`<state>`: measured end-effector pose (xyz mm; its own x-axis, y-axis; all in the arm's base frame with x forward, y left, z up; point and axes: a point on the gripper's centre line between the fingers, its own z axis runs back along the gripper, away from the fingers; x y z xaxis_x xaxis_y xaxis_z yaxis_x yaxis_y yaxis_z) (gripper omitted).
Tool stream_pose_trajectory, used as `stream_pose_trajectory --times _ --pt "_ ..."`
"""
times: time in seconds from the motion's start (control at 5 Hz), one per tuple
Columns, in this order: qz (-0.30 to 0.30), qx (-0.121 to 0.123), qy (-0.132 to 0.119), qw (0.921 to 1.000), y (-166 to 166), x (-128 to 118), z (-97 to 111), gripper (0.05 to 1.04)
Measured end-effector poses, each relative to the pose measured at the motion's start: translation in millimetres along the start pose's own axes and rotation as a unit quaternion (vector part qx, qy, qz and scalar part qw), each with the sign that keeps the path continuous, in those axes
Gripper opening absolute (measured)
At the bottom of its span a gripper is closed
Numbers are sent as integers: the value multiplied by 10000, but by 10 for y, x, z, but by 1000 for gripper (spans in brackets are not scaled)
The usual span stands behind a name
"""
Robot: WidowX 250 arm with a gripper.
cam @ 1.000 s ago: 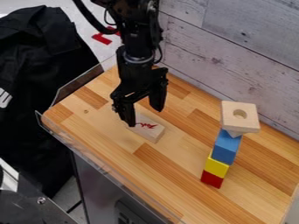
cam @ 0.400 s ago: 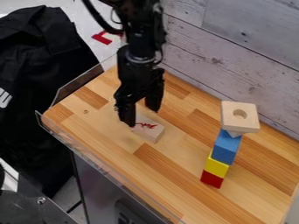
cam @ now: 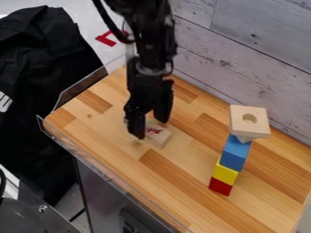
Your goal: Put the rectangular on top of the square with a hole
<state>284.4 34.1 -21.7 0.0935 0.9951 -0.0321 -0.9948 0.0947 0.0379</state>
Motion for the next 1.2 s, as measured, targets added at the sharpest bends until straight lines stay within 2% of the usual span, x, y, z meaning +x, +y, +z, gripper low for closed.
stream_pose_trajectory --times 0.4,0.6,0.8,1.0,1.2 --pt "-61 183 -34 9998 72 -13 -80 1000" --pt "6 179 14 9998 70 -10 -95 964" --pt "14 139 70 9999 65 -6 -98 684" --pt "-19 191 209 9996 152 -22 -84 551" --pt "-305 -414 441 9977 173 53 308 551"
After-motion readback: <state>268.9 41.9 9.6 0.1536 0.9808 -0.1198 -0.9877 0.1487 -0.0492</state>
